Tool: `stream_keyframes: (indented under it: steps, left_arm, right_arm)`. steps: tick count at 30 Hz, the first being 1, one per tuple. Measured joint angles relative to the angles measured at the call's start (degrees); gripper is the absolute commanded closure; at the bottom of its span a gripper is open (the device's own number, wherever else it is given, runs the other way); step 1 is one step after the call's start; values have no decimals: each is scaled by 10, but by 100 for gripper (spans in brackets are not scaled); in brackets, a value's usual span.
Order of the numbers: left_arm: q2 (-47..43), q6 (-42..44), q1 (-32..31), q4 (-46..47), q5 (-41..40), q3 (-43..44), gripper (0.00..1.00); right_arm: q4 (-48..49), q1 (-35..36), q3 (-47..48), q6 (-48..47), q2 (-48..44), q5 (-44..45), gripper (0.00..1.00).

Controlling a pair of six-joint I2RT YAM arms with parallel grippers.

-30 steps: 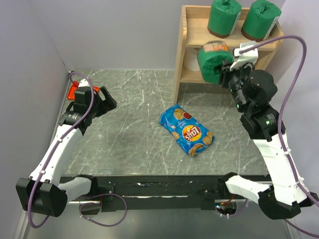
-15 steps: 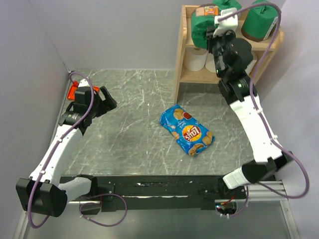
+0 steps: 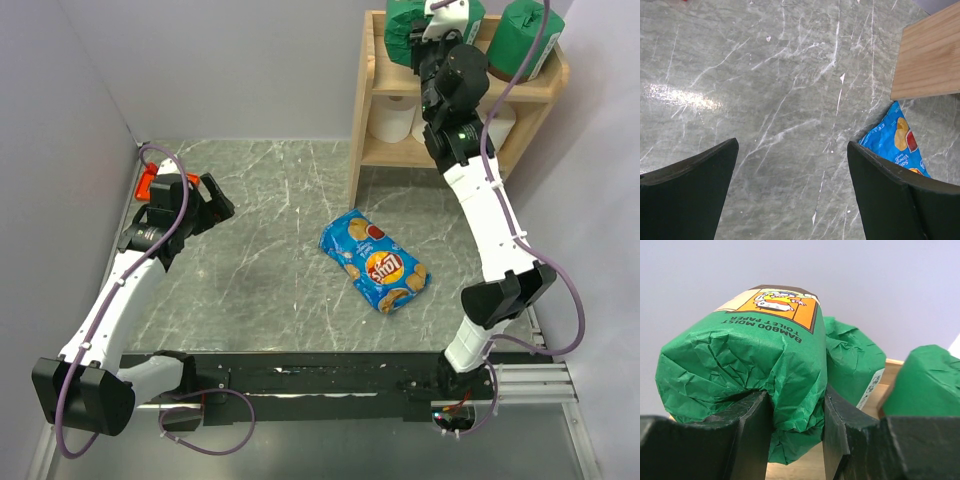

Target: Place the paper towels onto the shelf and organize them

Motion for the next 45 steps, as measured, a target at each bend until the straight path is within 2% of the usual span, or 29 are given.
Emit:
stream_keyframes:
  steps: [9,14,20,25,29,38,45]
  left_arm:
    - [0,0,0,0,0,0,4]
    - [0,0,0,0,-1,0,4]
    - [0,0,0,0,-2,0,4]
    - [0,0,0,0,-2,0,4]
    - [0,0,0,0,-2,0,4]
    - [0,0,0,0,-2,0,4]
    - [0,0,0,0,-2,0,4]
  right_arm:
    - [13,0,5,4,28,11,57]
    - [21,0,1,4,27,54,57]
    - [50,0,-106,8,-26,102,57]
    - [48,0,-141,22,-50,86,56]
    - [-20,0,-94,34,-44,70,53]
    - [-177,0,106,61,11,51,50]
    - [-236,0,147,71,47,35,50]
